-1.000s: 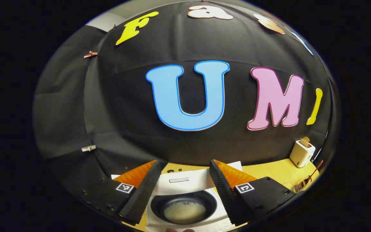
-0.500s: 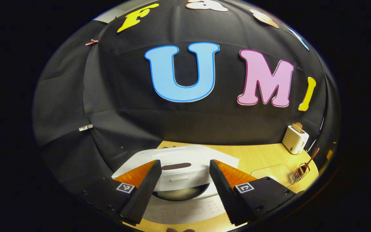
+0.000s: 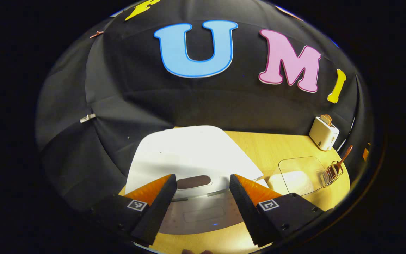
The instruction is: Close the left gripper, press the button to open the rice cooker; take a wooden spoon from the chopstick holder with the right hand, scoop a spoonful of rice and pour it into the rice cooker, then put the wooden spoon back into the chopstick holder.
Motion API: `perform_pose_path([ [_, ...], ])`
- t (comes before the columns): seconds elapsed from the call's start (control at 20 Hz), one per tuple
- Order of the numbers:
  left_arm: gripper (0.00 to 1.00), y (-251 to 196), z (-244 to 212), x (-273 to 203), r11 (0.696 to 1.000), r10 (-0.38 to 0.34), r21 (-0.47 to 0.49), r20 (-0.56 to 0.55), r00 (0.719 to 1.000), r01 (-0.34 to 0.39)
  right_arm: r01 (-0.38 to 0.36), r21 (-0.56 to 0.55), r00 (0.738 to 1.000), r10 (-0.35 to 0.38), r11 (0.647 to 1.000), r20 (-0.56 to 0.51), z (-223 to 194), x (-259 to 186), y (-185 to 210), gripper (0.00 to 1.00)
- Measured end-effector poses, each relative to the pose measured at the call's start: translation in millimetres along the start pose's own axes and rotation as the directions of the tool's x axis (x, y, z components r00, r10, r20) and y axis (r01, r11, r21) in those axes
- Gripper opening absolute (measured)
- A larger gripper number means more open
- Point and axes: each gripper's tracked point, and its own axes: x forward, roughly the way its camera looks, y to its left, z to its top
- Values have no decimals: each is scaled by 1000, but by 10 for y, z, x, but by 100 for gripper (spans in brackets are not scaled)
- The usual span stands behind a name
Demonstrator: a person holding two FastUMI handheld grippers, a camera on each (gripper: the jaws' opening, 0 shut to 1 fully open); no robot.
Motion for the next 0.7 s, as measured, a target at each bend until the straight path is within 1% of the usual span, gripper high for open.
perform_pose_path([
  [0.1,99,2,6,38,1000,-4,26,-5,1000,4,-2,-5,1000,2,1000,0,6,21,14,98],
  [0.25,100,29,42,107,1000,-28,2,-31,999,28,-6,1,1000,6,1000,-1,1,55,64,98],
  [0.4,100,35,40,121,999,-30,15,-23,999,30,-18,2,1000,18,1000,-4,-12,82,124,98],
  [0.6,100,33,134,77,999,-39,18,31,999,39,-31,-5,999,31,1000,10,61,87,152,98],
  [0.7,97,73,374,-31,1000,-26,-3,125,992,26,-36,-4,999,36,999,20,127,87,147,98],
])
